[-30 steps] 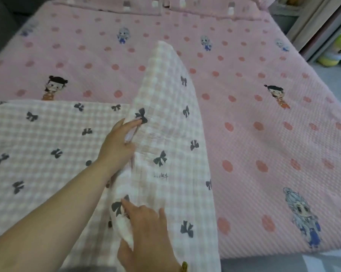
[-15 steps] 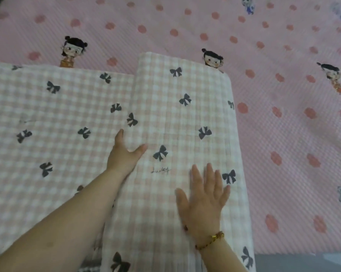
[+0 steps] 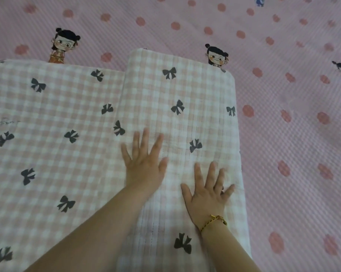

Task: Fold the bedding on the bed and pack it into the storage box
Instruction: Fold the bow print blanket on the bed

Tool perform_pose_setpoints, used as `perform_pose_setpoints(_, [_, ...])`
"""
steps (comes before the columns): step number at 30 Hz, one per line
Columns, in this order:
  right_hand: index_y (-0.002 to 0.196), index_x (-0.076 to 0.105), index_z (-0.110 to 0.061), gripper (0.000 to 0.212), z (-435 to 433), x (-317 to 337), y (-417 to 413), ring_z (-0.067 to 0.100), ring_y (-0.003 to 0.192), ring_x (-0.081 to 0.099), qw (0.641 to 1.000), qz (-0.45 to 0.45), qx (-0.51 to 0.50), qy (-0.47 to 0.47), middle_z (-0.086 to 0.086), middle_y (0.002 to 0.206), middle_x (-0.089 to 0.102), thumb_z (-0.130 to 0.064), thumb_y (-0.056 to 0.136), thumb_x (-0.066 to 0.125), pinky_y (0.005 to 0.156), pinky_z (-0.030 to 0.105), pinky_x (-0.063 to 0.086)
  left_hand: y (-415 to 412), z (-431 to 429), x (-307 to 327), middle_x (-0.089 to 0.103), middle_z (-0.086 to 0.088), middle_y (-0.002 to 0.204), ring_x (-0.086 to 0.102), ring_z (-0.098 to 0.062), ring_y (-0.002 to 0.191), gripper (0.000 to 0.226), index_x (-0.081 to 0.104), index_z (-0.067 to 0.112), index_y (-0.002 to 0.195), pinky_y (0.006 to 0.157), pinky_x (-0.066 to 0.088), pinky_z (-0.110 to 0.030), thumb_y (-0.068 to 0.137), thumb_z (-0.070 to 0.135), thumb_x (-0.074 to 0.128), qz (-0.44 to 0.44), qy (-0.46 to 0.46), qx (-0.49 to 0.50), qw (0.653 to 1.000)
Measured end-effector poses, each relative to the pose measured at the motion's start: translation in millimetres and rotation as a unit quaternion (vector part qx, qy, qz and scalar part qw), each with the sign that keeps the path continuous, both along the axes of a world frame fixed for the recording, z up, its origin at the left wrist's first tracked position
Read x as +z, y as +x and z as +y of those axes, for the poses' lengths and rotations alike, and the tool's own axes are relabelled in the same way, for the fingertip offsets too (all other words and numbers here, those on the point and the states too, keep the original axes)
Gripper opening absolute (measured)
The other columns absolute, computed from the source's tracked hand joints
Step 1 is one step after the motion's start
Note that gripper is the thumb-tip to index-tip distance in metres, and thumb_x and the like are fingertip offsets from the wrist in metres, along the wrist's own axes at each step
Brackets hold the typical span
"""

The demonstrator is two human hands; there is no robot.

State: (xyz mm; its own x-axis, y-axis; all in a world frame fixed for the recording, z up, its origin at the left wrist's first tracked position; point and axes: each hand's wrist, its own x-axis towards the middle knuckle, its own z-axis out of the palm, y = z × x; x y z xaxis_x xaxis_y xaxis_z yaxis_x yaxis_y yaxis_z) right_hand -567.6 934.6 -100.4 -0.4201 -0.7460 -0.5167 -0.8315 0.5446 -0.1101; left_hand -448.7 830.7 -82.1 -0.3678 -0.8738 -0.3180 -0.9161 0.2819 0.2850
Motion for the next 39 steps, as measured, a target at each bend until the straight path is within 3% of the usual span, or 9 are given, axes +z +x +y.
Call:
perform_pose_setpoints(7, [0.148,0.003,-0.022,0.079,9,23,-42,0.016,0.143,-0.001,0.967,-0.084,-0.199,-0.139,0.001,0.156,0.001,-0.041,0.089,0.052,0.115,0.038,0.001,-16,-17,-26,-0.046,0.000,0.131,-0.039,-0.024,0.132,0.063,-0.036,0.033,0.124,0.104,-0.022,-0.055,0.088,0.065,0.006,-0.109,0.104,-0.017,0.988])
perform_pose_setpoints(10, [0.146,0.016,-0.018,0.087,19,20,-61,0.015,0.133,0.032,0.878,-0.255,-0.361,-0.185,-0.004,0.143,0.034,-0.035,0.078,0.067,0.111,0.037,0.028,-16,-16,-22,-0.037,-0.003,0.146,-0.034,-0.025,0.135,0.068,-0.031,0.030,0.134,0.106,-0.021,-0.054,0.090,0.063,0.009,-0.128,0.113,-0.012,0.985])
perform_pose_setpoints(14, [0.124,0.048,-0.012,0.060,47,20,-79,0.017,0.097,0.063,0.855,-0.331,-0.383,-0.115,0.002,0.112,0.063,-0.042,0.075,0.067,0.071,0.027,0.056,-39,-2,2,-0.010,-0.005,0.156,-0.011,-0.023,0.143,0.062,0.000,0.018,0.149,0.115,-0.008,-0.042,0.098,0.040,0.028,-0.079,0.053,0.006,0.995])
perform_pose_setpoints(18, [0.099,0.054,-0.026,0.019,68,38,-73,0.009,0.087,0.062,0.827,-0.411,-0.362,-0.129,-0.003,0.100,0.064,-0.019,0.085,0.063,0.066,0.019,0.053,-113,33,38,0.002,-0.001,0.157,0.002,-0.022,0.144,0.067,0.011,0.018,0.149,0.114,0.014,-0.038,0.094,0.046,0.039,0.043,0.139,-0.008,0.989])
perform_pose_setpoints(22, [0.110,0.045,-0.031,0.033,71,56,-65,-0.011,0.089,0.050,0.841,-0.412,-0.296,-0.188,-0.023,0.098,0.054,-0.015,0.086,0.061,0.065,0.003,0.045,-170,53,55,-0.015,-0.005,0.155,-0.006,-0.033,0.143,0.105,-0.018,0.027,0.145,0.110,0.017,-0.053,0.077,0.067,0.052,0.015,0.248,0.035,0.968])
perform_pose_setpoints(28, [0.126,0.040,-0.030,0.046,81,77,-55,0.000,0.090,0.055,0.874,-0.408,-0.198,-0.172,-0.015,0.104,0.057,-0.014,0.086,0.057,0.073,0.012,0.045,-165,45,70,0.013,-0.013,0.153,0.041,-0.029,0.126,0.096,-0.023,0.027,0.143,0.091,0.045,-0.032,0.088,0.010,0.054,-0.012,0.240,0.027,0.970])
perform_pose_setpoints(33, [0.120,0.030,-0.054,0.058,70,106,-30,-0.001,0.101,0.052,0.863,-0.434,-0.145,-0.215,-0.012,0.114,0.054,-0.025,0.084,0.063,0.083,0.005,0.040,-121,22,116,0.048,0.000,0.083,0.046,-0.013,0.065,0.081,-0.010,0.028,0.147,0.055,0.038,-0.023,0.088,-0.001,0.038,0.084,0.212,0.020,0.973])
perform_pose_setpoints(36, [0.108,0.035,-0.075,0.057,64,119,0,-0.014,0.109,0.045,0.846,-0.414,-0.163,-0.294,-0.024,0.108,0.058,-0.067,0.061,0.067,0.090,0.001,0.033,-79,8,137,0.047,0.000,0.096,0.046,-0.013,0.061,0.079,-0.003,0.032,0.148,0.051,0.036,-0.023,0.088,-0.002,0.034,0.143,0.186,0.038,0.971])
perform_pose_setpoints(39, [0.104,0.037,-0.066,0.044,53,118,47,-0.005,0.117,0.040,0.836,-0.379,-0.211,-0.335,-0.031,0.117,0.045,-0.061,0.069,0.064,0.101,0.015,0.030,-21,-5,157,0.048,-0.005,0.123,0.058,-0.021,0.082,0.075,0.004,0.035,0.147,0.060,0.043,-0.026,0.090,0.000,0.039,0.218,0.180,0.065,0.957])
